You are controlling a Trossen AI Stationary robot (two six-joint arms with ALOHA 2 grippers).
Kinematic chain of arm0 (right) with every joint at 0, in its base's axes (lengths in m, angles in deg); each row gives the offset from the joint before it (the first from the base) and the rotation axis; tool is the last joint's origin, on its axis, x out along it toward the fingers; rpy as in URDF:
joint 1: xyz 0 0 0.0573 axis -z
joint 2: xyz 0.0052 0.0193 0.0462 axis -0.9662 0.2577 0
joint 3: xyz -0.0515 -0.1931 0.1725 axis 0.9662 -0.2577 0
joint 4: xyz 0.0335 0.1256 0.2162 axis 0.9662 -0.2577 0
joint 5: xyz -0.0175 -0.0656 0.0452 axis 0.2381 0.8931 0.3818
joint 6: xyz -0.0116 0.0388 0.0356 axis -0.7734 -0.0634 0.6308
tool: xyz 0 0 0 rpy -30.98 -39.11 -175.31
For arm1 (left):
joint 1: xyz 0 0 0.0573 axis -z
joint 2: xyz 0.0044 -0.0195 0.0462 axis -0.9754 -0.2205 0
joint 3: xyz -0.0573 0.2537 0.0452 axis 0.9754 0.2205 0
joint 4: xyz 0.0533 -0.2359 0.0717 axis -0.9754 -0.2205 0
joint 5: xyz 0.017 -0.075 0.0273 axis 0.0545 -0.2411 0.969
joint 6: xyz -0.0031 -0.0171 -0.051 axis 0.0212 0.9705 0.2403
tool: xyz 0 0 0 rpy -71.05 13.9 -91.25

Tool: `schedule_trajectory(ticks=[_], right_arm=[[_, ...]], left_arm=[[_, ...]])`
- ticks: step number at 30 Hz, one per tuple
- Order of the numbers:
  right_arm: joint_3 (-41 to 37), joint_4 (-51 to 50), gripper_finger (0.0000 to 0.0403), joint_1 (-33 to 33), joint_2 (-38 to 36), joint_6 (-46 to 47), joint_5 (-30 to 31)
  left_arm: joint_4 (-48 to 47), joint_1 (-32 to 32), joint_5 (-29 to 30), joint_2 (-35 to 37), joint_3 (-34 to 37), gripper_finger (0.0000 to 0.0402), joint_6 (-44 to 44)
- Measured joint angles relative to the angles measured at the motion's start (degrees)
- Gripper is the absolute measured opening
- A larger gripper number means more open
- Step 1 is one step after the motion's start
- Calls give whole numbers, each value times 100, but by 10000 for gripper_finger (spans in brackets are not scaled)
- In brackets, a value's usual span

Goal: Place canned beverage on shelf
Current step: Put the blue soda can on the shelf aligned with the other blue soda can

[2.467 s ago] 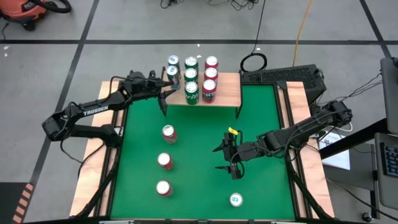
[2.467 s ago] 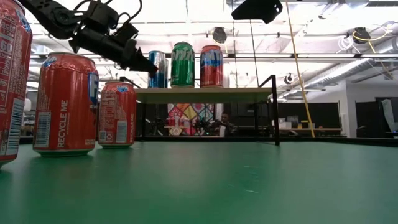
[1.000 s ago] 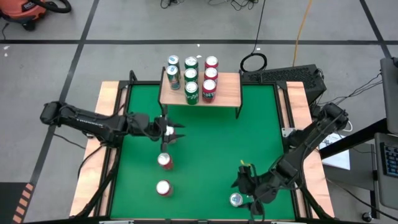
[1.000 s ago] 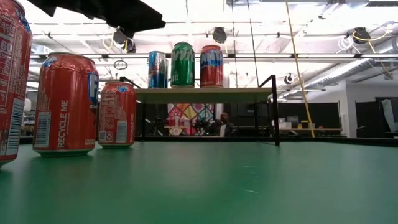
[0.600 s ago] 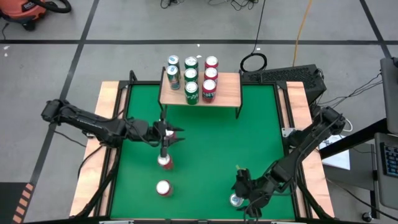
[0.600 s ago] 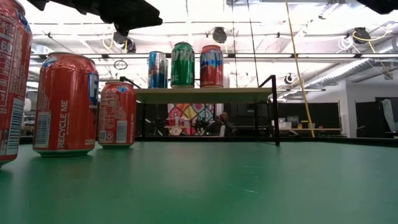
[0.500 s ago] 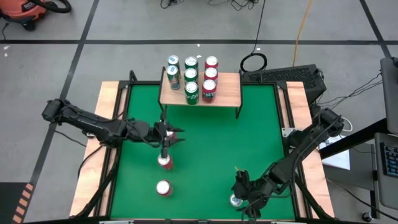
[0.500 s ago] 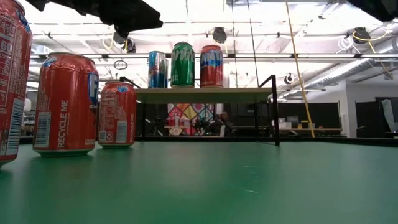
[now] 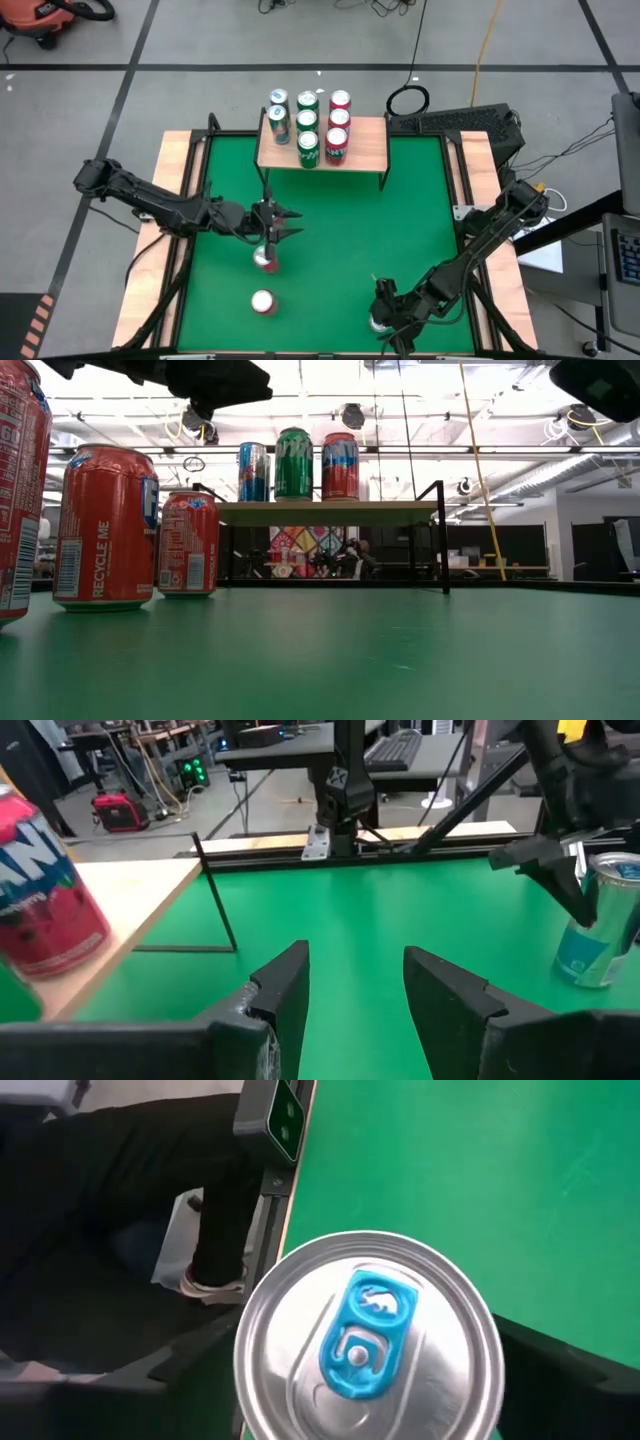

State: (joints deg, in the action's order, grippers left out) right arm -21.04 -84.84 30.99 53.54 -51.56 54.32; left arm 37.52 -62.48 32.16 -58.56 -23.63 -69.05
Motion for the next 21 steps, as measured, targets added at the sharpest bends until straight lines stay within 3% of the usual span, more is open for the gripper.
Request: schedule_trajectory(ticks=[9,13,21], right_arm=[[309,-284,226,17,-17,-171,2],[639,-570,227,18,-16,-317,57],[1411,-1500,247,206,-16,-717,878]], left_arm=[[444,4,15,-592,0,159,342],[835,28,17,-851,0,159,417],[1885,281,154,-1374,0,160,414]])
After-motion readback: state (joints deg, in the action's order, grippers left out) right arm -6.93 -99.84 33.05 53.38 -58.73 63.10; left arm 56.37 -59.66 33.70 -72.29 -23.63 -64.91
